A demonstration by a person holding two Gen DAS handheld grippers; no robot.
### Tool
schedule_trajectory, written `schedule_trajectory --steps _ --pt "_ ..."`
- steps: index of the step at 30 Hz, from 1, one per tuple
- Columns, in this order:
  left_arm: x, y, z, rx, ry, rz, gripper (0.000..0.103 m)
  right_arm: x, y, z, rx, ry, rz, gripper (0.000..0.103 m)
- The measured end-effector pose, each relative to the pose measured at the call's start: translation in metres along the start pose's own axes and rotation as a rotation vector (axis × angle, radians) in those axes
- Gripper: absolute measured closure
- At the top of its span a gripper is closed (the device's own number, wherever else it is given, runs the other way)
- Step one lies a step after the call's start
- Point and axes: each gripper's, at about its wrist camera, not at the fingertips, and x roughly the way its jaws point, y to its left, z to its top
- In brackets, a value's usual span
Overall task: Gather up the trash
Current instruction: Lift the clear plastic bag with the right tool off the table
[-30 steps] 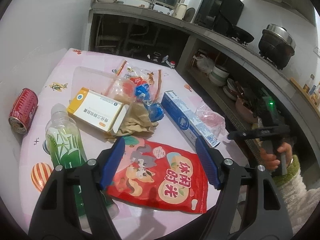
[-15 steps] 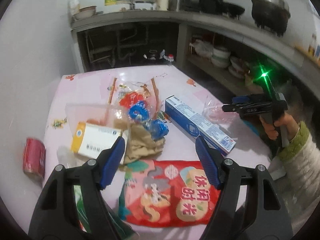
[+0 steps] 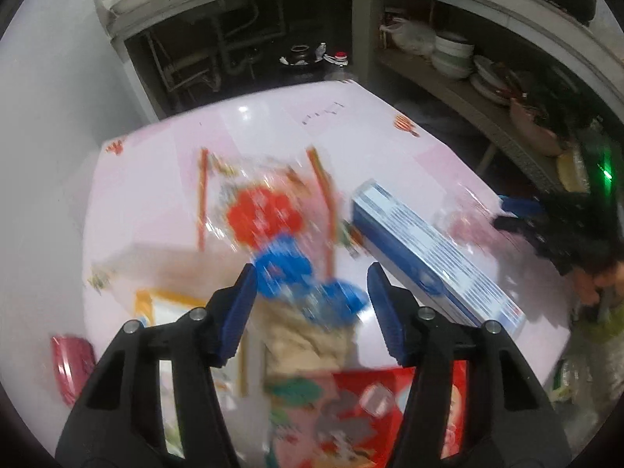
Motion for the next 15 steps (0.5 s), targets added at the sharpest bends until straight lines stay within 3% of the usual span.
schedule_trajectory --steps 5,10,13,15 --pt "0.026 0.006 0.036 0.067 0.106 0.051 0.053 -0.001 0.004 -0.002 -0.002 -0.007 -0.001 0.071" --pt "0.055 0.003 0.046 0.127 0.244 0.080 0.063 -0.002 0.003 -0.002 0.012 -0.014 0.010 0.074" --pt "0.064 0.002 0.044 0.135 0.290 0.089 0.075 -0.005 0.004 -0.001 0.015 -0.022 0.019 0.086" --pt "0.065 0.001 0.041 0.143 0.301 0.091 0.090 -0.005 0.004 -0.001 0.021 -0.023 0.023 0.089"
